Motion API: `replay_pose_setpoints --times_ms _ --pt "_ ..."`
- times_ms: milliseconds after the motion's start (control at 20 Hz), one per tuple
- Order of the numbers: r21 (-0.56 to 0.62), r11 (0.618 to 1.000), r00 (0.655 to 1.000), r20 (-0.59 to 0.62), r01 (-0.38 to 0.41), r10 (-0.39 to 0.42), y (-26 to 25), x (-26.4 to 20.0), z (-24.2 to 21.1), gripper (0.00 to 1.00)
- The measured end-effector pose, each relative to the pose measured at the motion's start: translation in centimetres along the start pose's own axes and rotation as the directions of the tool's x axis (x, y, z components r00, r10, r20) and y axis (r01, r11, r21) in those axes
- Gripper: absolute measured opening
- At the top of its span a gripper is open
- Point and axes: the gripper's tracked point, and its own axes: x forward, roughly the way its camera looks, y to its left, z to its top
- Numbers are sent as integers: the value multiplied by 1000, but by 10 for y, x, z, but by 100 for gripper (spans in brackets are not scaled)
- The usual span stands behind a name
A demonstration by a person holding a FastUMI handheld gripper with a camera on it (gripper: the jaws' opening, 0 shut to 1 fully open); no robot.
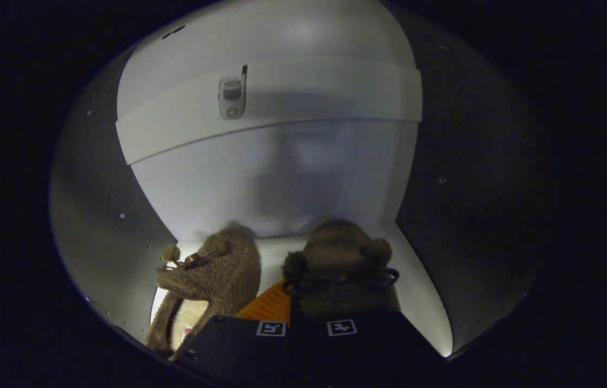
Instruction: Open the shoe cabinet door, grab the shoes and put them into the shoe cabinet, then close the shoe cabinet door.
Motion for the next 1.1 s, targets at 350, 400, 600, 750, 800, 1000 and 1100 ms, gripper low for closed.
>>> replay_pose_setpoints --times_ms 350,400,600,750,800,1000,1100 --pt "-1 1000 998 -56 5 -5 8 -20 -10 35" --pt "-13 1000 998 -59 7 -7 9 -25 -10 43" --pt "-59 998 999 -46 2 -5 9 -50 -11 91" --pt "-83 997 1000 -15 -3 2 10 -76 -4 99" --pt "-85 996 1000 4 -13 14 12 -90 -3 99" --pt "-73 995 993 87 -73 79 30 -142 -1 99" --pt "-74 993 983 151 -95 105 39 -169 1 99"
